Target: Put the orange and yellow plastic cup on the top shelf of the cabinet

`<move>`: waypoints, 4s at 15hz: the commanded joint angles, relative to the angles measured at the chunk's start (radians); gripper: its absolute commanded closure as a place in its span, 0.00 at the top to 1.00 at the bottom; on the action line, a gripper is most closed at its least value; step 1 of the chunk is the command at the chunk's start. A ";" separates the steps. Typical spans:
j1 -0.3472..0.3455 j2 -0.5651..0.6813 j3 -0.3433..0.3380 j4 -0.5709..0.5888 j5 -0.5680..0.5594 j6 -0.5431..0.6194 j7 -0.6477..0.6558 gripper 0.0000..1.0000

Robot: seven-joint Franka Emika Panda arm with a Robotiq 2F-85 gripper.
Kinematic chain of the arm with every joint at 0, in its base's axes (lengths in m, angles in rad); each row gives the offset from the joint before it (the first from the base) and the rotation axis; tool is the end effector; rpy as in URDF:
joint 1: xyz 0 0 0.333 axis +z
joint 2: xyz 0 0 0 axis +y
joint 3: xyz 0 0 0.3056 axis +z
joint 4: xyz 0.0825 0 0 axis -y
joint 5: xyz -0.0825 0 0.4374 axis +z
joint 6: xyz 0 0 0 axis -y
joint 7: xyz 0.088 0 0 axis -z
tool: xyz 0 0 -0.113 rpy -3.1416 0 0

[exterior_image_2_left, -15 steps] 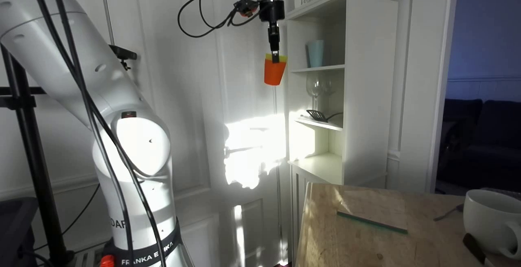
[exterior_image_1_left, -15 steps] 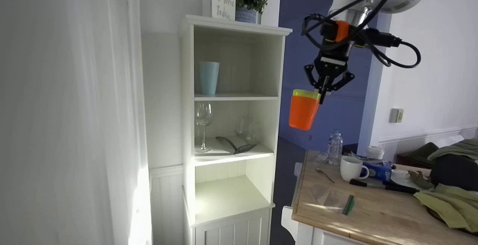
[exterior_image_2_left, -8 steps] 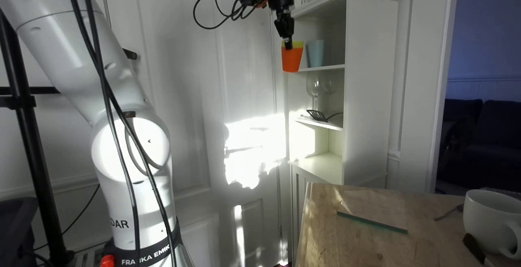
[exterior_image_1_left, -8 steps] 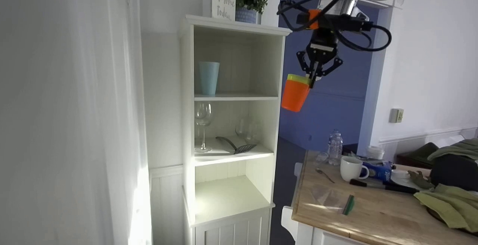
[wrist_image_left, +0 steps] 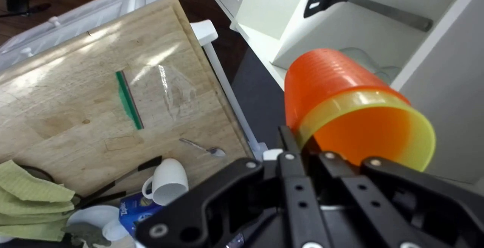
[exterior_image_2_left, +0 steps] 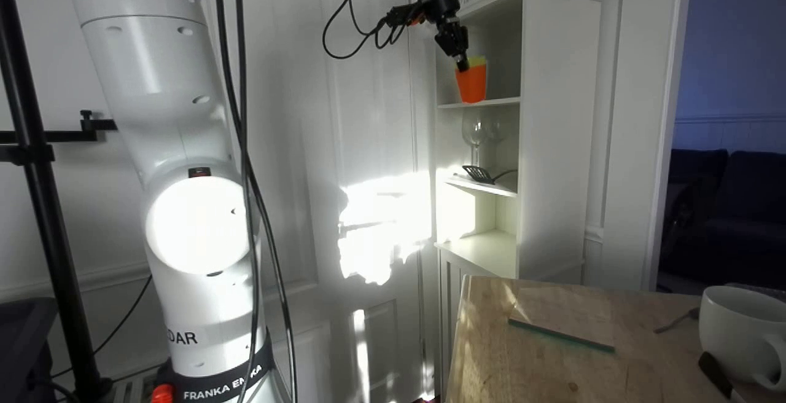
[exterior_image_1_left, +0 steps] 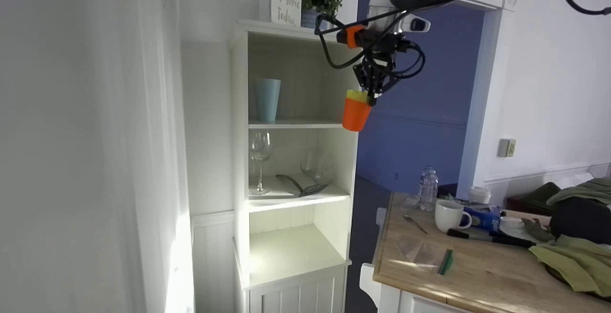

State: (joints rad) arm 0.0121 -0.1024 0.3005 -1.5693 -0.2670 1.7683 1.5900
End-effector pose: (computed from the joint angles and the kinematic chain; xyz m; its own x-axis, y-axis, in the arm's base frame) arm 0.5718 0.1694 0.6922 0.2506 -0.9248 0.2861 -0.8975 -0.3327 -0.2894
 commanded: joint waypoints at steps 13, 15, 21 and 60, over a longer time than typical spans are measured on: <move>0.103 0.184 -0.018 0.197 -0.206 0.023 0.120 0.01; 0.098 0.207 -0.022 0.220 -0.211 0.049 0.125 0.01; 0.089 0.258 -0.050 0.267 -0.214 0.115 0.157 0.01; 0.058 0.096 -0.060 0.177 0.195 0.003 -0.544 1.00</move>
State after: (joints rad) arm 0.0861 0.0839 0.2377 -1.3031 -0.1592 1.8613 1.1663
